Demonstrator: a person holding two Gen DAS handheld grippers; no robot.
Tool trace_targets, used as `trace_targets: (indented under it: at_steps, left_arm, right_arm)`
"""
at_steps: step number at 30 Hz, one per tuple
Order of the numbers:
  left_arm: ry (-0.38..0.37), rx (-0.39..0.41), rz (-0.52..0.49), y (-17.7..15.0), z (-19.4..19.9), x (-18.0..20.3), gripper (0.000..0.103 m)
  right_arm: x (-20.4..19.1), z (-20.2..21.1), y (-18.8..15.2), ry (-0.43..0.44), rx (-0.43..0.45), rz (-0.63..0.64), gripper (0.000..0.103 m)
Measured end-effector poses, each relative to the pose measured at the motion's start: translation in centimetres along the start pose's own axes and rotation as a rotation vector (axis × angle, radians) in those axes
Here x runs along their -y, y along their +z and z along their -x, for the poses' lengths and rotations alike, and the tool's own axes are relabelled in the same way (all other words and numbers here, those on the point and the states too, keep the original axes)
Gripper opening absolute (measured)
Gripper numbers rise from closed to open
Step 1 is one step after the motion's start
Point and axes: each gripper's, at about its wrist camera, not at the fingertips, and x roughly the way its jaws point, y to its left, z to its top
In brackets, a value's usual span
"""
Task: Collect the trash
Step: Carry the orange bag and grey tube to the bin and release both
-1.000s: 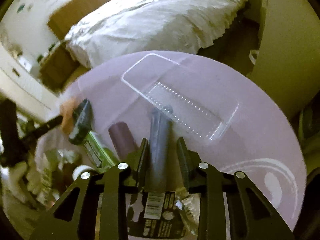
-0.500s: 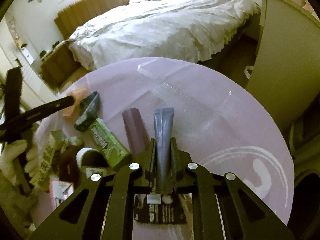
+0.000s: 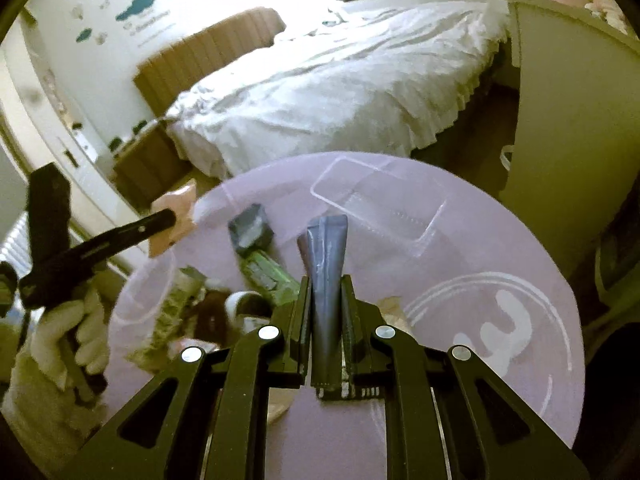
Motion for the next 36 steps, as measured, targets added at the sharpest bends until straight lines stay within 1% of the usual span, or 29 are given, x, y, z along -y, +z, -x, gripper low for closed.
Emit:
trace_targets:
  at_steps: [2, 4, 8, 14, 18, 21, 27, 34, 36]
  left_arm:
    - [-0.029, 0.007, -0.025, 0.0, 1.0, 2.0, 0.012]
    - [-0.064, 0.005, -0.070, -0.1, 1.6, 4.8, 0.012]
    - [-0.141, -0.022, -0.147, -0.7, 1.1, 10.2, 0.012]
    - [-0.234, -0.104, -0.260, -2.9, -2.8, 18.8, 0.012]
    - [-0.278, -0.157, -0.315, -4.6, -5.3, 23.5, 0.012]
    - [-0.307, -0.200, -0.348, -5.8, -7.6, 26.7, 0.012]
    - [-0.350, -0.275, -0.396, -8.3, -11.0, 31.7, 0.012]
    - [-0.377, -0.348, -0.442, -11.0, -13.8, 35.3, 0.012]
    - [-0.379, -0.364, -0.454, -11.6, -14.4, 35.9, 0.012]
  right_arm:
    - [0.5, 1.6, -0.3, 0.011, 0.029, -0.020, 0.015]
    - [1.4, 3.3, -0.5, 0.013, 0.062, -0.042, 0.015]
    - [4.1, 6.8, -1.3, -0.032, 0.126, -0.080, 0.015]
    - [9.6, 10.8, -3.8, -0.107, 0.173, -0.164, 0.015]
    - [14.8, 13.1, -6.3, -0.162, 0.188, -0.253, 0.015]
    - [17.9, 14.1, -7.9, -0.204, 0.191, -0.306, 0.015]
    - [23.1, 15.4, -11.4, -0.268, 0.183, -0.391, 0.015]
    - [27.1, 15.0, -14.4, -0.294, 0.153, -0.465, 0.015]
    - [27.6, 14.9, -15.3, -0.297, 0.144, -0.478, 0.015]
